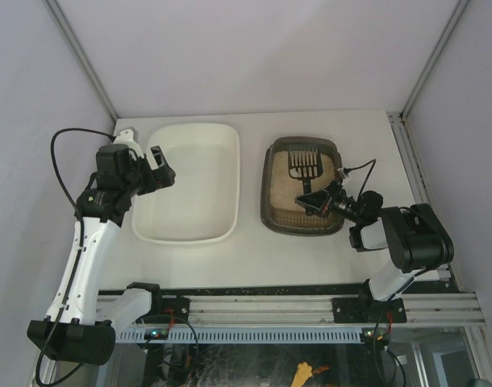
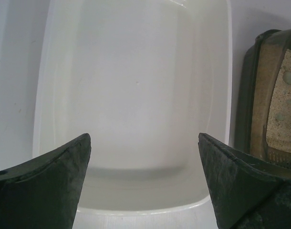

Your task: Clean the litter box

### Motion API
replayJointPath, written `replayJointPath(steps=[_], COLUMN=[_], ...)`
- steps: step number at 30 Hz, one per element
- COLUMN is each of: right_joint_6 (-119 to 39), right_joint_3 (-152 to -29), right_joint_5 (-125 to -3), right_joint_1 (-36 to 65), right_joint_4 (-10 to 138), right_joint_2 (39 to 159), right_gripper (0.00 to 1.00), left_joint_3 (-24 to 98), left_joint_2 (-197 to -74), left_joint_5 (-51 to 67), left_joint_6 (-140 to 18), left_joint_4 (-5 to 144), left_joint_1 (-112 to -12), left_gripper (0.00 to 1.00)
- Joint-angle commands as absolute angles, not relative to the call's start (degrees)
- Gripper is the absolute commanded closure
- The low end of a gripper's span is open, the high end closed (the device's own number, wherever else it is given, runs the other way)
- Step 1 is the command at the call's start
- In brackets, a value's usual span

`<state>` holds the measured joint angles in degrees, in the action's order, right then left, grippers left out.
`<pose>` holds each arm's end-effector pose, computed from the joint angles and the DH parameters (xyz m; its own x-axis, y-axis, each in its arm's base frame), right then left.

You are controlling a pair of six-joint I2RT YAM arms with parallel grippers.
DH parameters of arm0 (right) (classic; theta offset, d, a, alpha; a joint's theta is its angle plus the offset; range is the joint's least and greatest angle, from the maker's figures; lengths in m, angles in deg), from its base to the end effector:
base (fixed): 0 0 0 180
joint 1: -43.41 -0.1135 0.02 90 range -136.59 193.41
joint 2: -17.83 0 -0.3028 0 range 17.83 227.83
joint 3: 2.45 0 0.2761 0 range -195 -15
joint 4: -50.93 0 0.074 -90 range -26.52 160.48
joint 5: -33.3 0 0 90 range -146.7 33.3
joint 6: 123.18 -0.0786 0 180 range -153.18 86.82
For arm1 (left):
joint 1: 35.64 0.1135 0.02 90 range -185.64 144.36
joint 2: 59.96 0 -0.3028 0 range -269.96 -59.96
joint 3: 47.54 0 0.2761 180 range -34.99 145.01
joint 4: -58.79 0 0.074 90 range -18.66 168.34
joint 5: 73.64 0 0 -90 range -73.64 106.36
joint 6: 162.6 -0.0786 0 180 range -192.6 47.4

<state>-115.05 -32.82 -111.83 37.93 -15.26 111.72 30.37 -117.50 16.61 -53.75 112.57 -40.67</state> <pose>0.2750 0.0912 0.1740 -0.8551 0.4865 -0.1791 -0.1690 0.0650 0.9835 0.2428 -0.0210 0.3811 -0.5462 -0.2763 -0.7908 -0.0977 0.9586 -0.2674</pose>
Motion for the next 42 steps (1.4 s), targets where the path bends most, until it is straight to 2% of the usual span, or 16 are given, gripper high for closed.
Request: replayJointPath(steps=[1, 5, 8, 10, 12, 16, 20, 25, 28, 30, 34, 36, 39, 42], right_joint_6=[-117.08, -118.75, -114.90, -118.24, -119.74, -112.00, -119.24, -113.34, -119.42, -119.88, -111.06, -112.20, -111.47, -102.14], right_joint_3=[-34.13, -34.12, -36.31, -33.67, -32.74, -34.77, -31.28, -33.78, -31.11, -32.43, -34.20, -32.77, -32.54, -37.29], right_joint_5=[-110.20, -108.51, -109.44, -107.83, -107.49, -108.75, -107.56, -107.75, -106.68, -107.38, -106.38, -104.81, -102.73, -97.91], right_joint_1=[35.55, 35.24, 31.01, 33.78, 37.32, 32.99, 38.55, 33.96, 38.21, 37.58, 31.81, 32.20, 29.03, 22.26], right_joint_4=[-20.88, -22.15, -14.70, -21.34, -22.24, -10.07, -21.86, -11.52, -21.63, -22.16, -6.33, -8.33, -7.50, 12.26], right_joint_2=[110.45, 110.47, 108.00, 107.88, 108.89, 105.87, 108.72, 106.93, 109.64, 111.25, 105.99, 105.47, 104.15, 97.81], right_gripper=[1.00, 1.00, 1.00, 1.00, 1.00, 1.00, 1.00, 1.00, 1.00, 1.00, 1.00, 1.00, 1.00, 1.00], left_joint_3=[30.06, 29.63, 29.60, 29.32, 29.32, 30.40, 31.02, 31.95, 31.70, 31.67, 31.02, 30.49, 30.71, 32.20], left_joint_2=[-117.02, -116.74, -116.78, -116.46, -116.16, -116.15, -116.01, -116.32, -116.13, -116.18, -115.94, -115.51, -115.55, -115.77], left_joint_5=[11.76, 5.40, -1.03, -2.94, -2.84, 0.67, 0.51, 1.75, 1.47, 1.39, -0.36, -2.68, 0.71, 8.62], left_joint_6=[-54.45, -53.84, -54.19, -54.55, -56.87, -60.73, -62.75, -63.00, -63.14, -63.51, -63.34, -63.49, -63.80, -63.14], left_joint_4=[111.10, 110.92, 110.55, 110.18, 109.82, 110.27, 111.24, 112.42, 112.43, 112.55, 111.85, 111.70, 111.53, 110.80], left_joint_1=[-40.17, -38.66, -36.90, -36.46, -36.49, -36.50, -36.42, -36.33, -36.33, -36.25, -36.21, -36.25, -36.14, -35.25], left_gripper=[0.02, 0.02, 0.00, 0.00, 0.00, 0.00, 0.00, 0.00, 0.00, 0.00, 0.00, 0.00, 0.00, 0.06])
